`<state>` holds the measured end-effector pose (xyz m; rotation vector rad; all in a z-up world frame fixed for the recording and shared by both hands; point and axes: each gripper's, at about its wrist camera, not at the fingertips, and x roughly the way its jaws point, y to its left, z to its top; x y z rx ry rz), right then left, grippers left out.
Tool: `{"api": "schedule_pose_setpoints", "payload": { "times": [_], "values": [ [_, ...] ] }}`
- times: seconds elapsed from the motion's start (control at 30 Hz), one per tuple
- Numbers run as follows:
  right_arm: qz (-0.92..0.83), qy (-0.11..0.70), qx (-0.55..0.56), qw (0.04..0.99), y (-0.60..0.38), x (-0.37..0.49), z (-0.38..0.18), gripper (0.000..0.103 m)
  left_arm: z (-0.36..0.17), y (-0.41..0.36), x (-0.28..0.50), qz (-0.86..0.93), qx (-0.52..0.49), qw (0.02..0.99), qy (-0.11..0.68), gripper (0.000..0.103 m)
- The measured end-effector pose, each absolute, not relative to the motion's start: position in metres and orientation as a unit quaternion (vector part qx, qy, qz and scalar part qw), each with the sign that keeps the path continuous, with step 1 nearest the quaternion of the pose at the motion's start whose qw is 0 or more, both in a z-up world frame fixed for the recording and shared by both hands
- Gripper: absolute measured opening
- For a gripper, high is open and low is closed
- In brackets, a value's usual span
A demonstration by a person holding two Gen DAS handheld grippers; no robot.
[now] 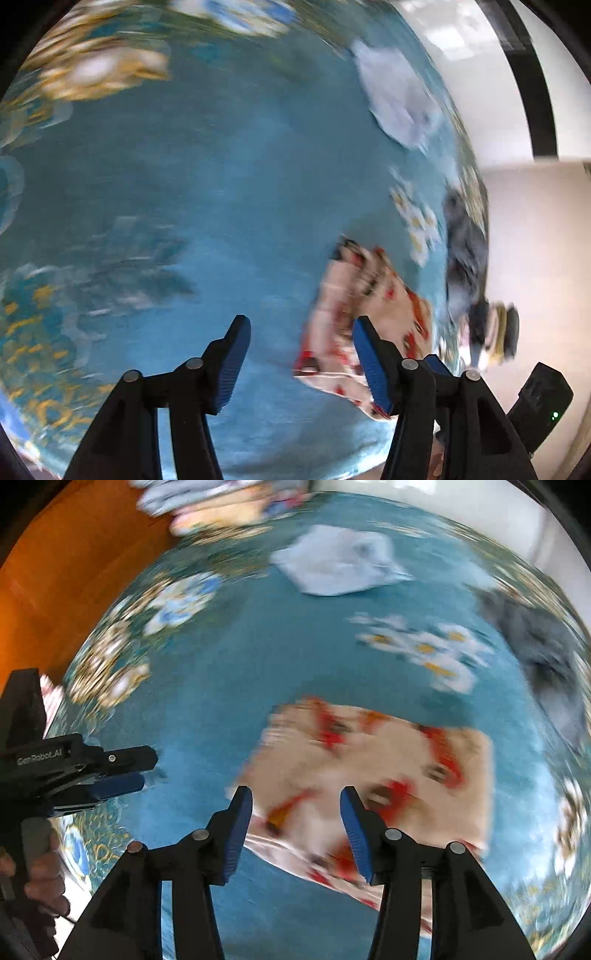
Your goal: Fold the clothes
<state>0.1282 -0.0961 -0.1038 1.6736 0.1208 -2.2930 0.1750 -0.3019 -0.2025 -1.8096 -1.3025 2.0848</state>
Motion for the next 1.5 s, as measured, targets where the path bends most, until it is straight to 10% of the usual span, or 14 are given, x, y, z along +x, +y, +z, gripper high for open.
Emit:
{"api": "schedule_pose_setpoints", "payload": {
  "times": [0.3, 0.47, 0.8, 1.1, 1.23, 1.5],
  "values": [
    [-0.789, -0.050, 0.613, 0.013, 0.015, 0.121, -0.108, 0.051, -0.214, -0.239, 0.141, 0.679, -0.608, 0.068, -0.406, 0.059],
    [-0.791, -0.073, 0.608, 0.000, 0.031, 0.122, -0.105, 0.051, -0.207, -0.224, 0.141, 0.700, -0.603, 0.051, -0.379, 0.022],
    [-0.772, -0.082, 0.626, 0.066, 0.018, 0.117, -0.120, 0.051, -0.217, -0.242, 0.174, 0.696, -0.588, 0.010, -0.411, 0.019],
    [-0.743, -0.064, 0.659, 0.099, 0.008, 0.118, -0.153, 0.062, -0.238, -0.243, 0.172, 0.669, -0.599, -0.005, -0.440, 0.028],
    [-0.741, -0.125, 0.649, 0.115, 0.030, 0.115, -0.140, 0.063, -0.214, -0.254, 0.162, 0.692, -0.593, 0.036, -0.410, 0.068],
    [-0.685, -0.270, 0.668, 0.103, 0.077, 0.109, -0.184, 0.069, -0.242, -0.232, 0.120, 0.677, -0.624, 0.112, -0.374, 0.069]
  ]
}}
